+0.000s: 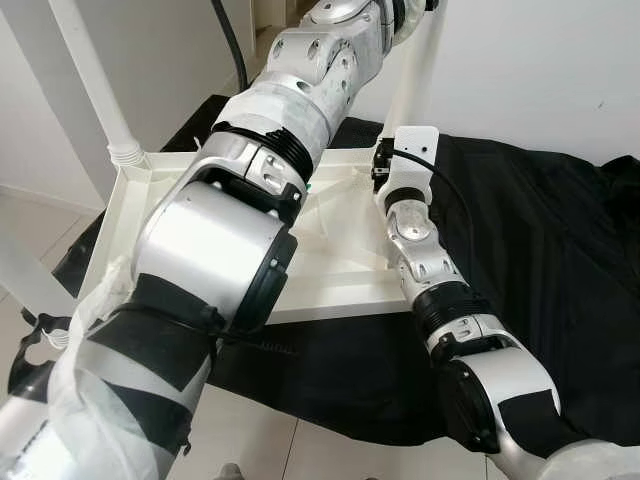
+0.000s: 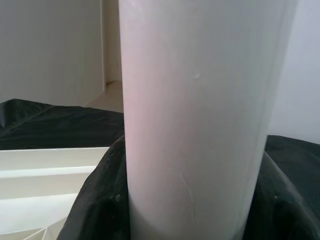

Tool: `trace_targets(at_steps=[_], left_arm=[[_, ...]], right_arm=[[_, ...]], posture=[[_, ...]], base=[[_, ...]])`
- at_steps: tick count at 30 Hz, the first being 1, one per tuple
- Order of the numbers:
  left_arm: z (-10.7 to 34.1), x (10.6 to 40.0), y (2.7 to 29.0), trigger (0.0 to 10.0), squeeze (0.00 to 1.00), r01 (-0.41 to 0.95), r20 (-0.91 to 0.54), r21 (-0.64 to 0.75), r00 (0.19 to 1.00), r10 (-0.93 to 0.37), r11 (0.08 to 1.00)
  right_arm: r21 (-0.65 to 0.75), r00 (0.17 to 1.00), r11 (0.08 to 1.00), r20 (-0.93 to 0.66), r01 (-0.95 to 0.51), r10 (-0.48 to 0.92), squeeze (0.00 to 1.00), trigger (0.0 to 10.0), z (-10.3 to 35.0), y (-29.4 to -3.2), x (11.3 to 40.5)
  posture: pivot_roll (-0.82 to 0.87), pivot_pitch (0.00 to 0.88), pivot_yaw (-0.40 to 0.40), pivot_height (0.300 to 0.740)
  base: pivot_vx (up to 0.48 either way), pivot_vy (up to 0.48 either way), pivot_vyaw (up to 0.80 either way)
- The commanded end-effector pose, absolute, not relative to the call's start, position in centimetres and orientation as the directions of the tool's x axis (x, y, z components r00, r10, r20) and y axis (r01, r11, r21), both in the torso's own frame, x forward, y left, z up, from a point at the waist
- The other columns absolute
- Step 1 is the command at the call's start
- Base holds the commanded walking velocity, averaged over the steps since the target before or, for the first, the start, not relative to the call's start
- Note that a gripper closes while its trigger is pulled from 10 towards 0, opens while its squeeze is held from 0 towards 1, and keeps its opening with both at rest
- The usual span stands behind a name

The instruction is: Building children table

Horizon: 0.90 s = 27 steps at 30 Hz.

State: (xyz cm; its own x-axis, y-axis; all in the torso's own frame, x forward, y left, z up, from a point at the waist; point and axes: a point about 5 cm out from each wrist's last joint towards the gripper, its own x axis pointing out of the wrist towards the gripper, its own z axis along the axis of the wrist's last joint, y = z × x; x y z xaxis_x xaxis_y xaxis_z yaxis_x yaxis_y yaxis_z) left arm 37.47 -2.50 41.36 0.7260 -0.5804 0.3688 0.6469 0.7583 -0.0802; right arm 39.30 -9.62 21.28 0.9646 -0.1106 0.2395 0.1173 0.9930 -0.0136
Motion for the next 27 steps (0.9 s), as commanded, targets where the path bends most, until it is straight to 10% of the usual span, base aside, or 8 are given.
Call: trace_targets(at_steps=[1, 17, 27], left_arm=[[41.1, 36.8, -2.9, 10.0, 0.00, 0.804, 0.369, 0.048, 0.537, -0.759, 0.593], [40.5, 36.0, -2.1, 10.0, 0.00, 0.857, 0.377, 0.096, 0.439, -0.816, 0.506], [38.2, 38.4, -1.8, 10.0, 0.00, 0.749, 0.319, 0.024, 0.622, -0.715, 0.662]], right_arm=[[0.017, 0.962, 0.991, 0.235, 0.136, -0.137, 0.00, 10.0, 21.8, -9.9, 39.6], [0.095, 0.957, 0.971, 0.172, 0.221, -0.235, 0.00, 10.0, 21.3, -11.9, 39.8], [0.101, 0.929, 0.967, 0.269, 0.234, -0.253, 0.00, 10.0, 22.1, -13.8, 39.2]], posture=[[-0.03, 0.000, -0.019, 0.740], [-0.03, 0.000, -0.015, 0.740], [-0.03, 0.000, -0.019, 0.740]], base=[[0.000, 0.000, 0.00], [0.000, 0.000, 0.00], [0.000, 0.000, 0.00]])
